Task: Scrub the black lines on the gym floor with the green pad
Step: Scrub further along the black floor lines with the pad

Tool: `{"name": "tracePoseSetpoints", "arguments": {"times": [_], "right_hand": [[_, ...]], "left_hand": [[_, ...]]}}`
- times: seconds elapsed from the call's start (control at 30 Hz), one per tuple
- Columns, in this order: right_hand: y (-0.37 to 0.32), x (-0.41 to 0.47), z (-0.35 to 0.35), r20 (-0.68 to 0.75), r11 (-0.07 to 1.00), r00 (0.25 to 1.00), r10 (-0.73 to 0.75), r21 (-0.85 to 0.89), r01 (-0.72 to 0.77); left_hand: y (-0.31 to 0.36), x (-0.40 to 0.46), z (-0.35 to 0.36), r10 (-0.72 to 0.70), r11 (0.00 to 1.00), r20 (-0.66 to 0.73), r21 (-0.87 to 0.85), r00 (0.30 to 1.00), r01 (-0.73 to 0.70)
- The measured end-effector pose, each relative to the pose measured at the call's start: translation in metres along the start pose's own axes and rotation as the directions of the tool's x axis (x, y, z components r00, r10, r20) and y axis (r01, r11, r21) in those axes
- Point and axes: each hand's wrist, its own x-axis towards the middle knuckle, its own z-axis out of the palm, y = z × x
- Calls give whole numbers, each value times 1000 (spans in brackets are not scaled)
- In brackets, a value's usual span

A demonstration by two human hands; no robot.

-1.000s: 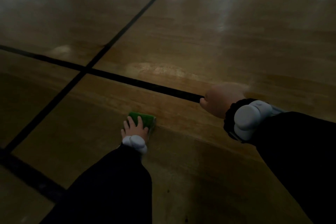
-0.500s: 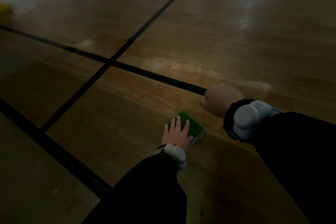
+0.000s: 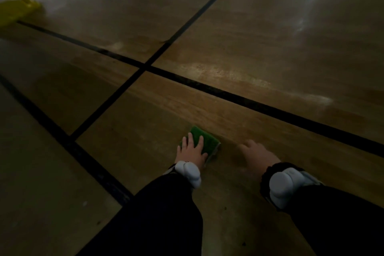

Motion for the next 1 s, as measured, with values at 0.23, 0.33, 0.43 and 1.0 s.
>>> {"name": "tracePoseSetpoints", "arguments": {"times": [0.23, 0.33, 0.43, 1.0], "right_hand": [[17, 8, 9, 111, 984, 979, 173, 32, -178], [30, 10, 7, 118, 965, 963, 241, 78, -251], [41, 12, 3, 139, 946, 950, 280, 127, -297], [103, 75, -49, 62, 902, 920, 386, 185, -391]], "left_hand": [[21, -1, 13, 68, 995, -42, 76, 997, -65], [25, 2, 14, 84, 993, -39, 91, 996, -80], [24, 11, 10, 91, 987, -58, 138, 994, -82], [40, 124, -57, -39, 996, -86, 72, 996, 46]]}}
